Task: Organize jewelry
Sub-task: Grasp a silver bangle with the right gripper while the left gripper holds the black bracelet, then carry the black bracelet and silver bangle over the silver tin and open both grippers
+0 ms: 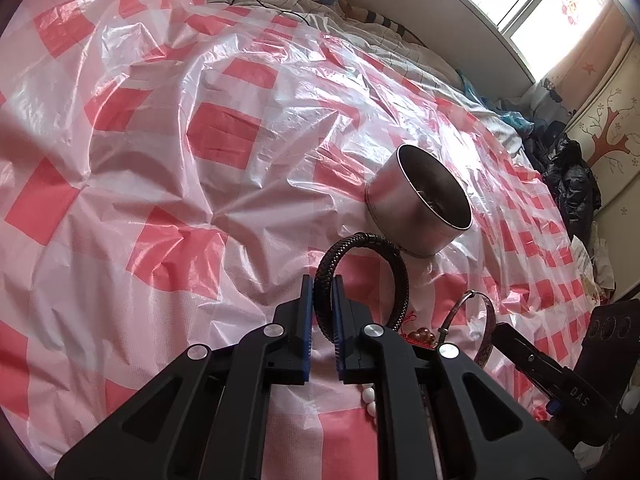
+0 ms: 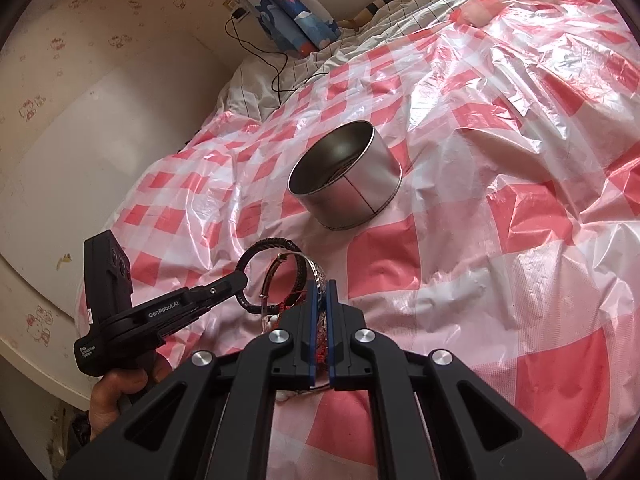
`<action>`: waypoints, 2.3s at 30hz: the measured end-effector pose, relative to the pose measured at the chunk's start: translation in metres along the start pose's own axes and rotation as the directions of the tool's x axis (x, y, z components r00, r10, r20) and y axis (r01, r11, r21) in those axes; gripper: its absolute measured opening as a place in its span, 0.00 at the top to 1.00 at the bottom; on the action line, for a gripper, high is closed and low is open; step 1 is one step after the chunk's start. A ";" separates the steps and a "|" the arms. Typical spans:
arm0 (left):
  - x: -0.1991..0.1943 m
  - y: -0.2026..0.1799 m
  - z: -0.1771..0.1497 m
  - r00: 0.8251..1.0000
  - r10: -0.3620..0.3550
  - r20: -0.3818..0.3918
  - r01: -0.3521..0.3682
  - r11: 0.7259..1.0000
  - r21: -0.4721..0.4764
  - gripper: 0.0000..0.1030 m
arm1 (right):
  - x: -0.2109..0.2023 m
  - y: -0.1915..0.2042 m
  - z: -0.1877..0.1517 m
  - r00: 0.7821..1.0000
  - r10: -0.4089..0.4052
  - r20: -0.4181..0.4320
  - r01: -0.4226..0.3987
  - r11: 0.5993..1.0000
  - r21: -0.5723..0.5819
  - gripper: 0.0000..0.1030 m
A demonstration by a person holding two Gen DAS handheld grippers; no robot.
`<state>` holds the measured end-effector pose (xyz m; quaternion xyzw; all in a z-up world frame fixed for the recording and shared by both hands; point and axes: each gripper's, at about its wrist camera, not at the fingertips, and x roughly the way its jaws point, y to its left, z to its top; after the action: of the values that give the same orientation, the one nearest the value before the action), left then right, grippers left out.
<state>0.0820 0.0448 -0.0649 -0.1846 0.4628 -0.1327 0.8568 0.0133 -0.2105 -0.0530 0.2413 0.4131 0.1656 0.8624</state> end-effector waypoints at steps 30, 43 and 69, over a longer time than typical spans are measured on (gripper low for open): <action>0.000 0.009 0.001 1.000 -0.010 0.005 0.010 0.999 -0.053 0.92 | 0.032 0.003 -0.005 0.985 -0.152 -0.087 0.146 0.987 -0.069 0.52; 0.019 0.008 -0.008 0.997 0.027 -0.065 -0.029 0.999 -0.028 0.91 | 0.023 -0.007 -0.001 0.996 -0.065 -0.062 0.066 0.998 0.017 0.94; -0.026 0.005 0.007 0.991 -0.087 0.101 0.091 0.995 -0.035 0.93 | 0.003 -0.017 0.007 0.989 0.146 0.031 -0.149 0.979 0.139 0.94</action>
<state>0.0744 0.0606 -0.0445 -0.2281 0.4133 -0.1522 0.8683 0.0221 -0.2256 -0.0604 0.3334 0.3960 0.1969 0.8326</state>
